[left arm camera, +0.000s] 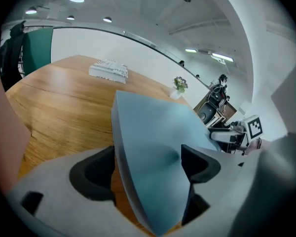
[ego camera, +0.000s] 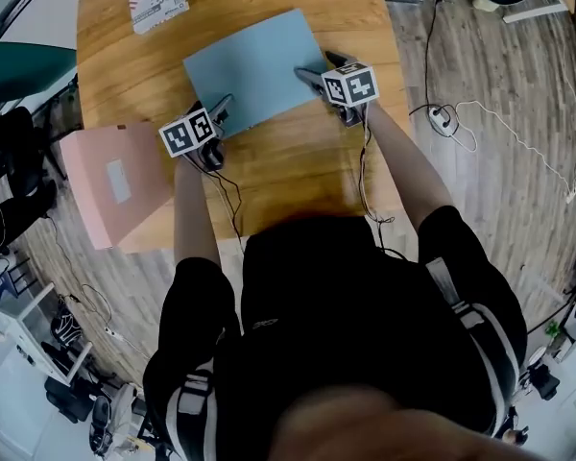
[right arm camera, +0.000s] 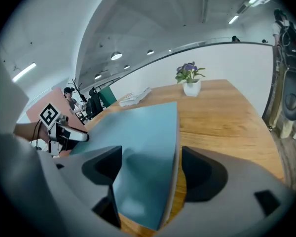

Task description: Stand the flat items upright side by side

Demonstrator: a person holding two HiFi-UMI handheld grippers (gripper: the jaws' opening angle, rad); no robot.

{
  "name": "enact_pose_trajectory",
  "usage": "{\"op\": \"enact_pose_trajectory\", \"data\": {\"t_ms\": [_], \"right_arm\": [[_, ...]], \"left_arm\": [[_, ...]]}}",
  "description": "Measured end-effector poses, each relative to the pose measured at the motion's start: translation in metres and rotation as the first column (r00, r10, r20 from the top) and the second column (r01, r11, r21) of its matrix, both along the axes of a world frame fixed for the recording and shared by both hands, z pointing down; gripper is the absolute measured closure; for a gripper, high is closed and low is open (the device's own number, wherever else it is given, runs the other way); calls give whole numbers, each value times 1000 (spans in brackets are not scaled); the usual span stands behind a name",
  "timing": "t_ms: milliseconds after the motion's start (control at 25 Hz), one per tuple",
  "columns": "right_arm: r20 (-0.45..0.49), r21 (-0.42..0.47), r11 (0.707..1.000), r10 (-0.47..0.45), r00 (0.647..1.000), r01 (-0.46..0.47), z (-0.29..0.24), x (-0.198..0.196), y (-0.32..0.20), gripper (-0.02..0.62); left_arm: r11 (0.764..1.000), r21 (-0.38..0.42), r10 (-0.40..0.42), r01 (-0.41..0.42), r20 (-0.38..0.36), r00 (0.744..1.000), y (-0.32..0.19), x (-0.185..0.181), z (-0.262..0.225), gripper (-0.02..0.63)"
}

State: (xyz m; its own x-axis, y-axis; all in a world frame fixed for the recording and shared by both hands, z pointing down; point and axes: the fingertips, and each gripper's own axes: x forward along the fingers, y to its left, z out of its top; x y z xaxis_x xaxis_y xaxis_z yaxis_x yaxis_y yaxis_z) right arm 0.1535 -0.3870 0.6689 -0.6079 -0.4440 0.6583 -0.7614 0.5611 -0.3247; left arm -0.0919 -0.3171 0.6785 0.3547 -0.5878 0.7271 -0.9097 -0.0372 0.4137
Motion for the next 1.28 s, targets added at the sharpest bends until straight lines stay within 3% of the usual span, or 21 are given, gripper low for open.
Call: {"op": "enact_pose_trajectory", "data": {"t_ms": [120,320,600,880,1000,1160,1280], "right_arm": [[22,-60,998,10,1000,-8,10,-6,-1,234],[33,-64,997,53,998,-51,7,-2,19,238],[31,-56,989,135,990,-133,8,12,88,238],[36,-68,982,181,983,-178,7,21,155,238],[35,-92,981,176,984,-172,7,24,184,238],[38,-138,987,87,996,-81,9,27,220,250],[45,-120,990,78,996,-72,1,41,215,328]], "left_arm": [[1000,-24,16,-16,12,1000,-2,4,7,195],[999,-27,30,-30,25,999,11,9,5,202],[994,-51,95,-93,34,995,60,18,5,206],[996,-65,67,-66,20,998,118,24,4,216],[991,-93,93,-91,18,995,142,26,4,216],[980,-138,141,-141,-12,990,174,27,5,216],[980,-126,154,-157,-31,988,174,26,6,206]]}}
